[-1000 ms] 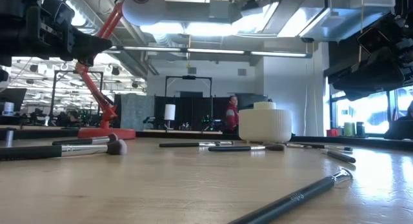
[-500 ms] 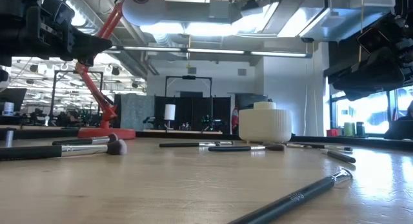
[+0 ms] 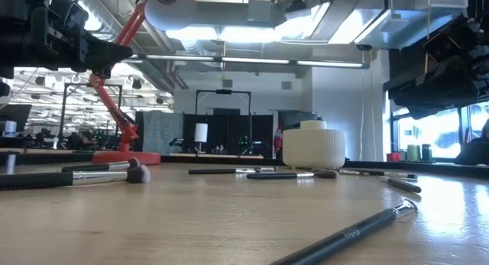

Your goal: Put items in baskets/containers

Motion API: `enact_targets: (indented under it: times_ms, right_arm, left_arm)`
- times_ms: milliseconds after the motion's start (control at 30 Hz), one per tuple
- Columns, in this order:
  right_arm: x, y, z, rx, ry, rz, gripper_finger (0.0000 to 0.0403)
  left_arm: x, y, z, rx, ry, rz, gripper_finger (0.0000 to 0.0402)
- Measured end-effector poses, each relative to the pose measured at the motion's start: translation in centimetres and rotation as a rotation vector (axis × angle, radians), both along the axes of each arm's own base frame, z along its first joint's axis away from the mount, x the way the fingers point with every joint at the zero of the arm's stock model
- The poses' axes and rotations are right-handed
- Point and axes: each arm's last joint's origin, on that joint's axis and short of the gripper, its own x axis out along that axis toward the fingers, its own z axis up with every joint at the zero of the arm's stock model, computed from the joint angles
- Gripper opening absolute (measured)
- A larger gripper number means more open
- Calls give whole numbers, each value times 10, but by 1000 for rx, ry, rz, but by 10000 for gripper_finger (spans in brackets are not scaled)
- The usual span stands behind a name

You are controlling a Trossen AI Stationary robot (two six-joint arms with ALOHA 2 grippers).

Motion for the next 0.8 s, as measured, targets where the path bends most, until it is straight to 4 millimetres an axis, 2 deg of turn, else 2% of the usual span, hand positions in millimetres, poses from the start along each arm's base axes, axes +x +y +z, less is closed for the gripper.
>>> enact_targets:
  times_ms: [733,800]
  right_arm:
    - [0,0,0,0,0,0,65]
    - [0,0,0,-64,-3,12,65]
  left_arm:
    - [0,0,0,0,-1,0,6]
    - [0,0,0,0,0,0,6]
